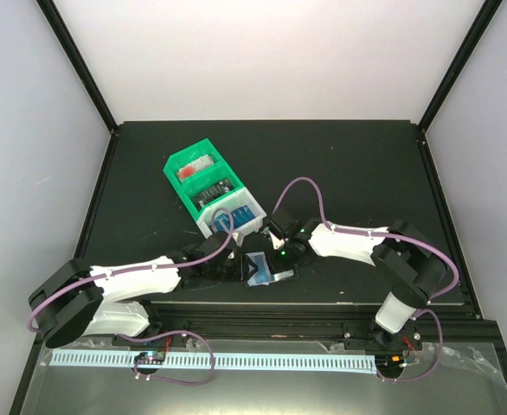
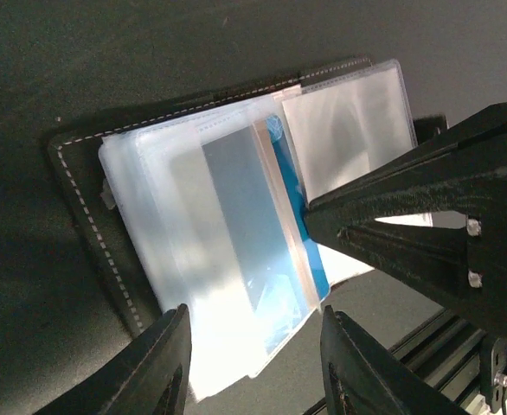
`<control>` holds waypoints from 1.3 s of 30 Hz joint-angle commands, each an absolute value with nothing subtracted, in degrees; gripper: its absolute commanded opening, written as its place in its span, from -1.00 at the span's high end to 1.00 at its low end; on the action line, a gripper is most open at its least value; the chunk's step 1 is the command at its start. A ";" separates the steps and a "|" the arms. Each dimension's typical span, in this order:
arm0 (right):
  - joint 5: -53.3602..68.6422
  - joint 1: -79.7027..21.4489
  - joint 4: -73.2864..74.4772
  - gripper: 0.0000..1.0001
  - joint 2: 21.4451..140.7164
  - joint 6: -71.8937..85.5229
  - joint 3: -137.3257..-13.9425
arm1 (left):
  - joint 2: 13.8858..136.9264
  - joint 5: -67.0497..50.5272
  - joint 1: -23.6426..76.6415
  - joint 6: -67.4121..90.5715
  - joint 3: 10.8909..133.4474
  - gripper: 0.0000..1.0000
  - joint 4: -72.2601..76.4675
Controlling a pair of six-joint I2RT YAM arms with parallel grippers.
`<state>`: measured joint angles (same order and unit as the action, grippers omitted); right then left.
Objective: Put the credit cards into the card holder
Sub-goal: Insert the credit card into the card holder.
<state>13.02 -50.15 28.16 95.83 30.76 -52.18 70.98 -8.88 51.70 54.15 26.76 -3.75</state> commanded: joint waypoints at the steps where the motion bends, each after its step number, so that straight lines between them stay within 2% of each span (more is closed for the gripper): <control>1: 20.60 -49.96 25.08 0.98 96.59 29.99 -52.51 | 72.01 -9.67 51.33 53.69 28.12 0.13 -2.88; 5: 25.58 -49.33 22.17 0.98 96.02 30.66 -51.69 | 72.72 -9.58 51.33 53.32 28.28 0.11 -3.05; 10: 21.92 -48.78 24.50 0.94 94.58 30.46 -52.16 | 72.04 -8.84 51.33 53.11 28.56 0.11 -4.29; 20: 14.67 -48.70 29.73 0.60 90.18 30.53 -53.54 | 70.37 -5.24 51.30 53.01 30.34 -0.02 -10.27; 28: 12.61 -48.74 30.77 0.58 89.42 31.22 -53.80 | 76.55 -6.34 51.28 51.62 33.16 0.13 -12.67; 32: 12.46 -48.74 30.93 0.58 89.45 31.20 -53.90 | 77.32 -5.78 51.24 51.33 33.66 0.13 -14.53; 39: 12.48 -48.75 30.91 0.58 89.69 31.12 -54.05 | 76.31 -5.41 51.25 50.99 33.22 -0.01 -15.31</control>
<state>13.72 -49.01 30.37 90.67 30.79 -52.60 76.99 -6.24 51.68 52.05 31.64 -13.87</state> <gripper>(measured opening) 0.212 0.502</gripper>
